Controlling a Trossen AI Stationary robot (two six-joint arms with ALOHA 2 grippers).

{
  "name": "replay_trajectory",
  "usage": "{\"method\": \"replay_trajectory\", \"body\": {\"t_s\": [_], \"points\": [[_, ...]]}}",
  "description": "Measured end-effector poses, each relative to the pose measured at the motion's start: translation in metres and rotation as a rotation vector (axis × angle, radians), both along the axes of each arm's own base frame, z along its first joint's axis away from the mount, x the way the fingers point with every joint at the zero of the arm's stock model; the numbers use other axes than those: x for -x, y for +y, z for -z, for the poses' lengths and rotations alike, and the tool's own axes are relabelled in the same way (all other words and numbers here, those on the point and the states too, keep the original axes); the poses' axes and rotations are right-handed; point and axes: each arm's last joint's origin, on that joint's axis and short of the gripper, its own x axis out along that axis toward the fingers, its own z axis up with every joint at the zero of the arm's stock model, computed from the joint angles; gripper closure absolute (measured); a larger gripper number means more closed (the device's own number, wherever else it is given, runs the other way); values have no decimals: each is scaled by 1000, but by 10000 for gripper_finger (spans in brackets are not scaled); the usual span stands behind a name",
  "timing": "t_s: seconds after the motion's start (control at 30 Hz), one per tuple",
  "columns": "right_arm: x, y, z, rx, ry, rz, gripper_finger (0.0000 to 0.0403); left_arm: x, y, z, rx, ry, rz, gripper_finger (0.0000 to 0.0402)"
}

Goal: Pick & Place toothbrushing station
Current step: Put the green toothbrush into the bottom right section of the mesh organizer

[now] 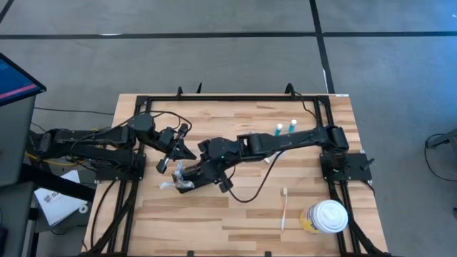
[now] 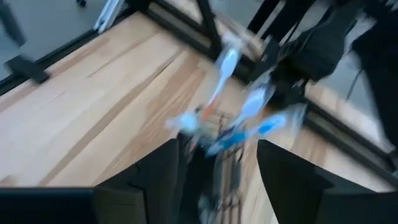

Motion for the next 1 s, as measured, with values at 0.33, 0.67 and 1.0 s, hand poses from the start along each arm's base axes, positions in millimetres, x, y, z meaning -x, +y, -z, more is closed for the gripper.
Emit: {"method": "replay_trajectory", "body": {"t_s": [0.33,0.67,1.0], "points": [[43,-18,-28,-74,473,268,231,0,0,0,0,3,0,399],[75,-35,-14,-125,874,511,255,0,0,0,1,4,0,399],[76,-29,-14,-145,883,492,274,0,0,0,3,5,-1,399]]}}
